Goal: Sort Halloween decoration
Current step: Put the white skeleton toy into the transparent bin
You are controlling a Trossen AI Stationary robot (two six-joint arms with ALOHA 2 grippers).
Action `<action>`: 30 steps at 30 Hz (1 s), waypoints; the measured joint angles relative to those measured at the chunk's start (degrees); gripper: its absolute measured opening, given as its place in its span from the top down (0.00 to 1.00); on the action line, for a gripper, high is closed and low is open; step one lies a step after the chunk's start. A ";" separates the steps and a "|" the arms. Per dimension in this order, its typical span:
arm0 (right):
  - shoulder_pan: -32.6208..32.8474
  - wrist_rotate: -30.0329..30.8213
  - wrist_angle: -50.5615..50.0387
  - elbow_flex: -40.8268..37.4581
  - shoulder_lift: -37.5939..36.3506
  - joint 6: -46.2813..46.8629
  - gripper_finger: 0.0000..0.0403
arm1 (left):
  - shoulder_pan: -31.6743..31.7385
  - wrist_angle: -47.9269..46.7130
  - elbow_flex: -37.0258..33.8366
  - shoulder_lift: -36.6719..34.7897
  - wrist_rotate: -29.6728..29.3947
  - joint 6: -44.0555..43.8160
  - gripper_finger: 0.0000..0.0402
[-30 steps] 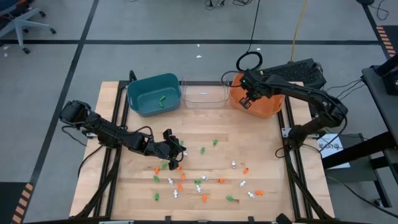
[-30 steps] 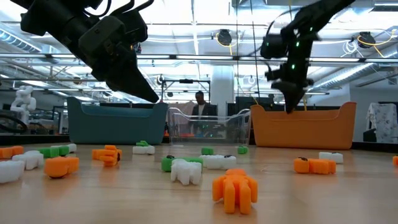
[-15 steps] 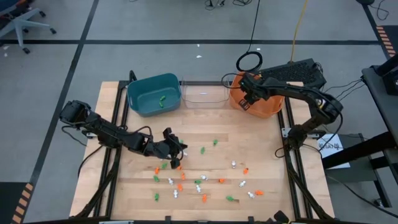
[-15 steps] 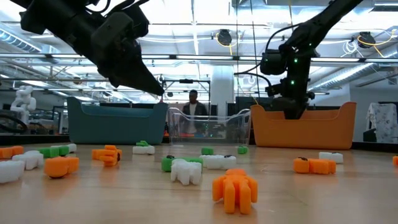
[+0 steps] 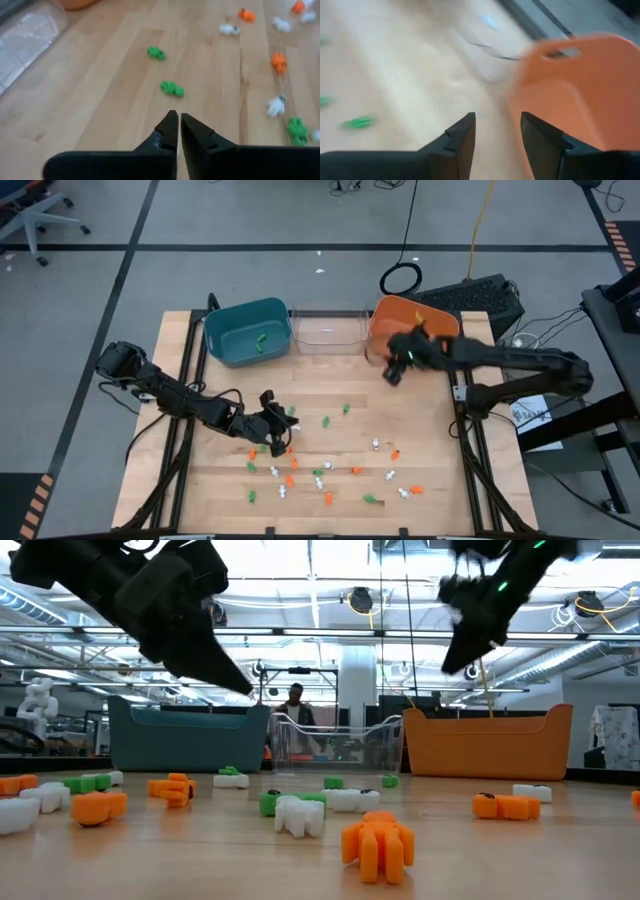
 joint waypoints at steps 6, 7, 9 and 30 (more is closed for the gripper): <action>16.97 -0.11 22.92 -11.82 -2.88 -0.53 0.65 | -1.55 -2.31 0.00 0.00 2.55 2.07 0.74; 18.92 -0.09 27.57 -13.91 -2.41 -1.08 0.65 | -1.79 -2.29 0.00 0.00 3.09 3.11 0.70; 22.44 -0.13 38.53 -18.10 -0.54 -2.66 0.65 | -2.21 -2.23 0.00 0.00 3.73 5.01 0.63; 32.22 -0.13 76.40 -24.62 23.27 -10.54 0.65 | 0.32 -3.45 0.35 4.46 7.13 15.79 0.53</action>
